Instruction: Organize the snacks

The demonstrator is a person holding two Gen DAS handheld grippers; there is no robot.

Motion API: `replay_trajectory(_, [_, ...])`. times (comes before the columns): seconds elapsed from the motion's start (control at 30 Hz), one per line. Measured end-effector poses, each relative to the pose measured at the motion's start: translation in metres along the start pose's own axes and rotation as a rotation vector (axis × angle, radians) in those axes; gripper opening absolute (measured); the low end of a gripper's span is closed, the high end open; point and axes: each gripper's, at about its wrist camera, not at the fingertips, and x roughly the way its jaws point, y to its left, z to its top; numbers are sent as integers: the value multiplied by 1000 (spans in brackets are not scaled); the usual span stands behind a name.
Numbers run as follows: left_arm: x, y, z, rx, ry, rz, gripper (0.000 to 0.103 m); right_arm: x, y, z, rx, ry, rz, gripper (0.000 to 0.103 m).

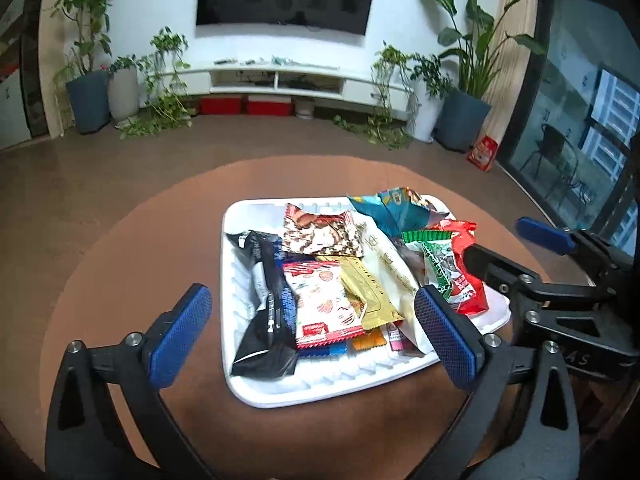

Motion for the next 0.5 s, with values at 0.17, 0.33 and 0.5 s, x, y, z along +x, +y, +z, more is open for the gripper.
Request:
replay_trajectory(0.17, [-36,5,-13,-18,-55,83,103,-23,-2,-5,-7,-53,-33,98])
replay_trajectory(0.33, [-75,5,-39,-2,-60,62,103,-43,-14,-12,43,-76,-52,101])
replay_trajectory(0.5, [-109,2,-72,0,-61,315,103,-65,-14,-31,89,-98,-55,102])
